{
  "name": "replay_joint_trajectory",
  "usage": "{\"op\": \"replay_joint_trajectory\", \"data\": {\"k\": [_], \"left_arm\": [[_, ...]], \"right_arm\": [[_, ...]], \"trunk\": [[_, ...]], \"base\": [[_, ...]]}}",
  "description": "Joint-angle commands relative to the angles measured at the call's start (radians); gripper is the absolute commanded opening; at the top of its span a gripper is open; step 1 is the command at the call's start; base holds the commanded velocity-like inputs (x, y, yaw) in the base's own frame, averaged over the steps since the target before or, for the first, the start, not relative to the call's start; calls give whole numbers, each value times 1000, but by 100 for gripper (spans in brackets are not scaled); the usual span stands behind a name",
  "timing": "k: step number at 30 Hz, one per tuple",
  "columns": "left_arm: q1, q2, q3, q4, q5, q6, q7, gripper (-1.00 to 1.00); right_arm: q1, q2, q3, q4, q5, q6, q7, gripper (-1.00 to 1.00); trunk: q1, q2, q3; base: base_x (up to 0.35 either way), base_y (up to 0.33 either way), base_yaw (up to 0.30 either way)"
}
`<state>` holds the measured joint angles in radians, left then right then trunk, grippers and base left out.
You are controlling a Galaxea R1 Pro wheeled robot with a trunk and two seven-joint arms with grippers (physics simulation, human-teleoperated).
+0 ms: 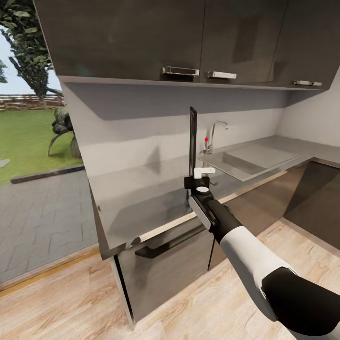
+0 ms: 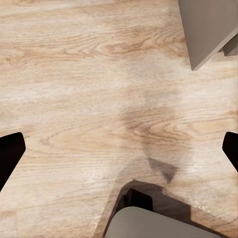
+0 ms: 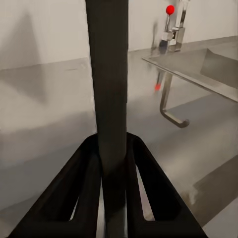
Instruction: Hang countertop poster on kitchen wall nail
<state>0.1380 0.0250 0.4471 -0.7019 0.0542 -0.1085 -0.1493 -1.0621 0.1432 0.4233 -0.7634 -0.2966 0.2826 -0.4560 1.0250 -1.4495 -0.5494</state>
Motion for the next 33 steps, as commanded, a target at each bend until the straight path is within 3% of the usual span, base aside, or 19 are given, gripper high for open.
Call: {"op": "replay_joint_trajectory", "data": {"k": [1,10,11,22,33], "left_arm": [[0,0,2,-1,6,0,-7,100],[0,0,2,-1,6,0,-7,100],[0,1,2,0,6,0,-7,100],[0,1,2,0,6,0,-7,100],[0,1,2,1,6,0,-7,100]], "right_arm": [[-1,-1,5,-2,-9,3,-9,-100],[-1,-1,3,-13,-9,2,-11,-100],[-1,-1,4,-99,-7,15,-18,-100],[-1,-1,5,-100,-7,15,-18,-100],[15,-2,4,-100,-9,17,-17,-100]], "trunk": [[0,-1,-1],[0,-1,-1],[0,-1,-1],[0,-1,-1],[0,-1,-1]], "base": [[0,0,0],[0,0,0],[0,0,0],[-8,0,0],[-172,0,0]]}}
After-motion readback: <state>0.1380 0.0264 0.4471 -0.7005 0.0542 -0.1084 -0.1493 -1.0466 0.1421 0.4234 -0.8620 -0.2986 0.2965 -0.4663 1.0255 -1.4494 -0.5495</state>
